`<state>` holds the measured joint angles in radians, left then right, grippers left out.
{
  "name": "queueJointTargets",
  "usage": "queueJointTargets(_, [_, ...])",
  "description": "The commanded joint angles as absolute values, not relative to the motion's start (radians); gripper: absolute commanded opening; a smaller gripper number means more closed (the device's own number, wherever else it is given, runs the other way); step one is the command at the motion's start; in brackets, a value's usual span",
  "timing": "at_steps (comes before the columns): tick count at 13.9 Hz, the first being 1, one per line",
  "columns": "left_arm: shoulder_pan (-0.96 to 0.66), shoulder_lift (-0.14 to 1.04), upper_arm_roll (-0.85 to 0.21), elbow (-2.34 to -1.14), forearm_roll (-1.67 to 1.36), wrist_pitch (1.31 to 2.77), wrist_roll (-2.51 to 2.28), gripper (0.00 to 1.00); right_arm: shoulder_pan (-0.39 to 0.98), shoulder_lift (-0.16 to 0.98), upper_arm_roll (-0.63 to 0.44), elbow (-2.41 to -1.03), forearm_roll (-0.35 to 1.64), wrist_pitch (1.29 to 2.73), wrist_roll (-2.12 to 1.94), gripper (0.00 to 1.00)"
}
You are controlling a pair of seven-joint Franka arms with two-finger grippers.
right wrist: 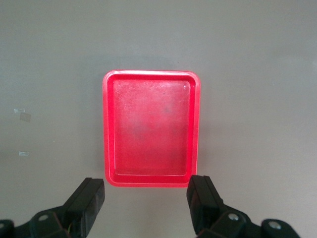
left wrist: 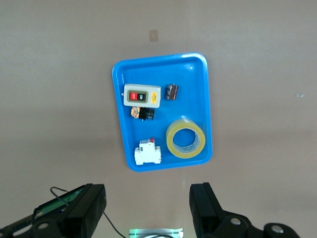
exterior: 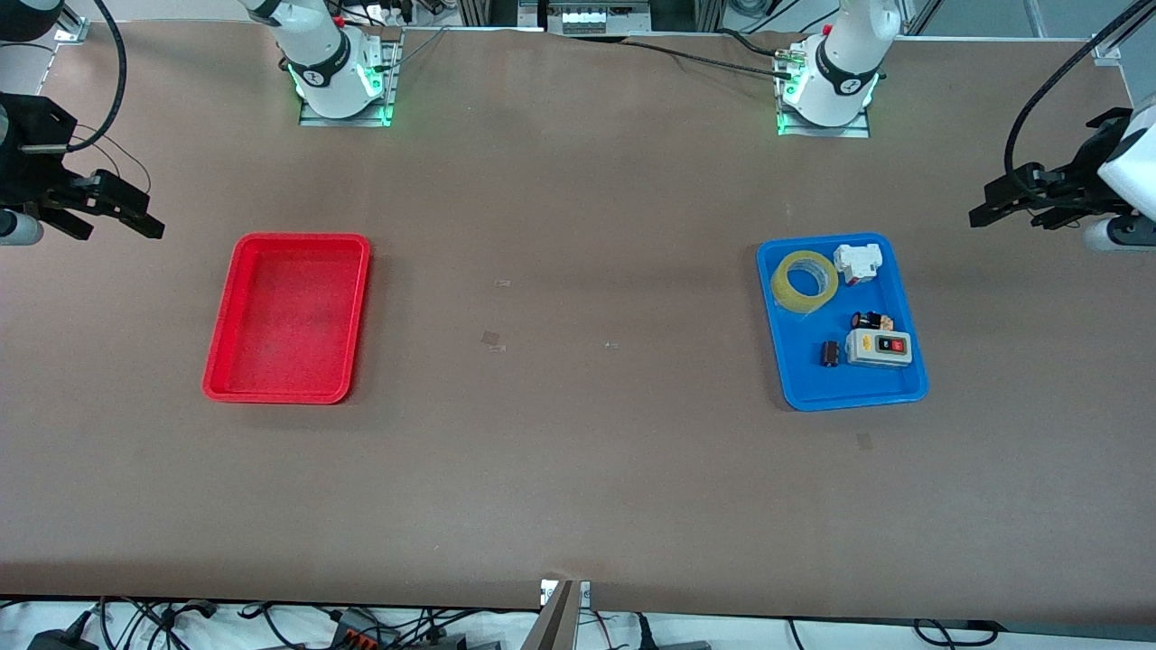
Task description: Place and move tape with both arms
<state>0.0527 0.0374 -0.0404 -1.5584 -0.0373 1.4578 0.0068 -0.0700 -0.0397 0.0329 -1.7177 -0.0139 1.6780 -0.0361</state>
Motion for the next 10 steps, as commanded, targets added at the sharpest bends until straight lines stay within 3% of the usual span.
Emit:
queueJointTargets(1, [0.06, 0.017, -0.049, -1.629, -0.014, 1.486, 0.017, 1.0, -0.069, -0.057, 0.035, -1.73, -0.006, 1.669, -0.043, 1.0])
queueJointTargets(4, [0.055, -0.046, -0.051, -1.803, -0.014, 1.61, 0.017, 1.0, -0.069, -0.054, 0.035, -1.732, -0.006, 1.667, -0.046, 1.0])
queueJointTargets(8, [0.058, -0.189, -0.096, -2.236, -0.014, 1.993, 0.017, 1.0, -0.067, -0.048, 0.037, -1.73, -0.006, 1.667, -0.057, 1.0])
queueJointTargets(10, [0.058, -0.169, -0.115, -2.342, -0.014, 2.133, 0.015, 1.0, -0.069, -0.046, 0.037, -1.73, -0.006, 1.672, -0.057, 1.0])
